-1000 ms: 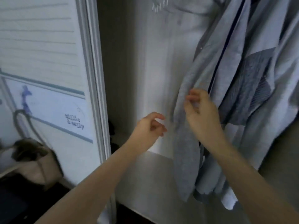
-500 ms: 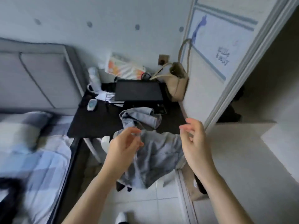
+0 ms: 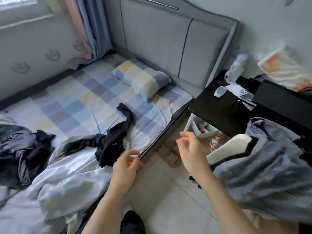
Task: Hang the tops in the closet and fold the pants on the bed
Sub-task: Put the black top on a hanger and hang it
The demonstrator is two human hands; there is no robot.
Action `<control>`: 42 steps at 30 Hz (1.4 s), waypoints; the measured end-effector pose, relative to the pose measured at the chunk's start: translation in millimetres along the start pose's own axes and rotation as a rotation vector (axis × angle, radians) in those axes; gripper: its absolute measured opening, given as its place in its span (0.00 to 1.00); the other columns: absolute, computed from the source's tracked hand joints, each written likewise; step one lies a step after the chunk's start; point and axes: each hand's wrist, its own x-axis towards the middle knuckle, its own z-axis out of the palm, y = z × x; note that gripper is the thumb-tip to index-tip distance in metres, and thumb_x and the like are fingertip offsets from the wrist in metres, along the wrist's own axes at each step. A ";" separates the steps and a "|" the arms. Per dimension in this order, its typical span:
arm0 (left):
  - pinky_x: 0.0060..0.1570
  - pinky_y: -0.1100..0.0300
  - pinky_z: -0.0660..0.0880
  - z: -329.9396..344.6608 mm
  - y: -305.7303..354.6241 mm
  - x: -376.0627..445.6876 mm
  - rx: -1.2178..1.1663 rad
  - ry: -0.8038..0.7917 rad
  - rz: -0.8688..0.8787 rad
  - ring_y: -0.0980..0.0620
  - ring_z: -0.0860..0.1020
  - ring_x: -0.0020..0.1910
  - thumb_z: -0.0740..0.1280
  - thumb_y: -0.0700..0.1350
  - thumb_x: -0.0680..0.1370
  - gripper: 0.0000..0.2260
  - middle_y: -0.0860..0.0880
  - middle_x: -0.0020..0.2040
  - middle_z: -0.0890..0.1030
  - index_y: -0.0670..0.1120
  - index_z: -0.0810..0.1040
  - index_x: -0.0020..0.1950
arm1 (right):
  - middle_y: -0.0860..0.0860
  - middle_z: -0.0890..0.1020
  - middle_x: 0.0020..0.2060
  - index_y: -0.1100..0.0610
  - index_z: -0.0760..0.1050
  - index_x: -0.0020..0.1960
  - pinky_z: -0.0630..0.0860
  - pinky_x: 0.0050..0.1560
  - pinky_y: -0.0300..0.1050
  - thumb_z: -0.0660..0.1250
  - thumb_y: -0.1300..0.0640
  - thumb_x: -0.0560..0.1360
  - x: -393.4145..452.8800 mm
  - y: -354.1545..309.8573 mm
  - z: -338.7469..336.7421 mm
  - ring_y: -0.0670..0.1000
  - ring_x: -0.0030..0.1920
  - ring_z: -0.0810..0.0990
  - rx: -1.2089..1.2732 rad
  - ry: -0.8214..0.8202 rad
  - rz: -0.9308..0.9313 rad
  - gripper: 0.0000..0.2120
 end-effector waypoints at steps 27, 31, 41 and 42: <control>0.61 0.49 0.72 -82.4 -335.6 362.3 0.190 0.133 -0.744 0.43 0.74 0.63 0.64 0.38 0.73 0.27 0.44 0.68 0.73 0.44 0.67 0.73 | 0.54 0.73 0.60 0.52 0.62 0.72 0.72 0.51 0.46 0.61 0.57 0.80 329.8 142.2 532.7 0.55 0.54 0.75 -0.446 -0.855 0.200 0.22; 0.71 0.51 0.64 -65.4 -375.8 393.1 0.342 0.078 -0.741 0.44 0.64 0.73 0.65 0.39 0.75 0.30 0.45 0.76 0.63 0.44 0.62 0.77 | 0.54 0.63 0.67 0.42 0.54 0.74 0.74 0.53 0.51 0.61 0.62 0.78 360.7 168.0 590.4 0.58 0.57 0.71 -0.763 -0.942 -0.147 0.31; 0.60 0.56 0.69 -50.7 -406.2 387.4 0.204 0.206 -0.755 0.47 0.73 0.65 0.62 0.40 0.80 0.09 0.45 0.64 0.77 0.40 0.81 0.54 | 0.52 0.77 0.54 0.55 0.73 0.58 0.66 0.59 0.48 0.59 0.64 0.76 374.2 184.1 622.0 0.56 0.56 0.74 -0.922 -0.906 -0.676 0.12; 0.53 0.58 0.71 -51.5 -396.5 384.6 0.116 0.263 -0.764 0.47 0.76 0.58 0.61 0.40 0.81 0.08 0.46 0.56 0.80 0.43 0.80 0.52 | 0.52 0.79 0.49 0.55 0.71 0.57 0.66 0.58 0.47 0.58 0.65 0.77 377.0 179.6 613.9 0.55 0.52 0.76 -0.851 -0.907 -0.616 0.11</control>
